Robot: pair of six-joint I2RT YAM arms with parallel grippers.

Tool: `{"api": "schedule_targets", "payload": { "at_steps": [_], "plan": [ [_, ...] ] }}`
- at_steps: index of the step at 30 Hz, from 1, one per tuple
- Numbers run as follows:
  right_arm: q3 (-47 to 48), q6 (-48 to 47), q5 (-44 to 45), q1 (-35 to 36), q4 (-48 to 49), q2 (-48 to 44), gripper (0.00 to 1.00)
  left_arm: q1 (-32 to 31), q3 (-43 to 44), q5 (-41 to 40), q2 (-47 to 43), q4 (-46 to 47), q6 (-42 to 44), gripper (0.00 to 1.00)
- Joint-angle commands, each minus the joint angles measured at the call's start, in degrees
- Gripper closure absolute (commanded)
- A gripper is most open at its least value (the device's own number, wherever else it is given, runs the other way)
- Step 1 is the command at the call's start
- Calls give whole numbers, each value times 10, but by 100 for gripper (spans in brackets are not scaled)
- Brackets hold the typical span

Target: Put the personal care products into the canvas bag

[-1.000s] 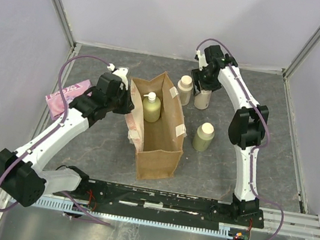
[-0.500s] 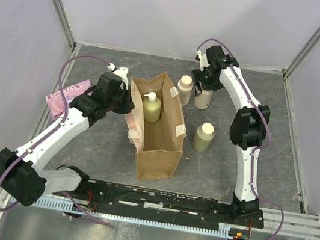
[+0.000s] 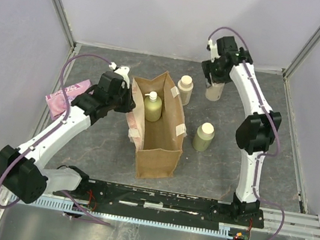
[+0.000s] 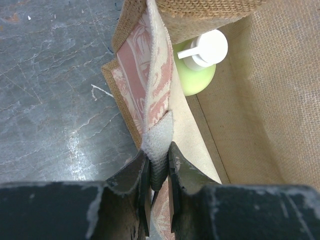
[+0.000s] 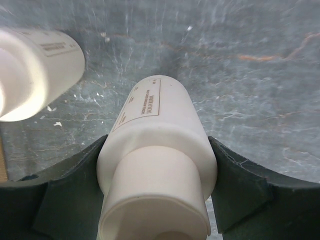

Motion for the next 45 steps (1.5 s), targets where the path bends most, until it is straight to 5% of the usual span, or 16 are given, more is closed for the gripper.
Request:
{"api": "schedule_targets", "payload": {
  "at_steps": [1,8,15,22,35,45],
  "plan": [
    [74,6,-23,0,81,-130,100,-2,22,23,18,14,20,85],
    [144,23,-93,1,107,-171,100,-2,25,36,25,33,30,86],
    [54,66,-253,2,226,-279,100,-2,27,55,43,47,37,86],
    [69,104,-393,14,186,-295,100,-2,28,58,45,49,39,86],
    [37,21,-327,161,46,-281,100,-2,23,39,31,35,37,86],
    [11,37,-187,209,-23,-236,100,-2,43,19,19,-6,23,86]
  ]
}}
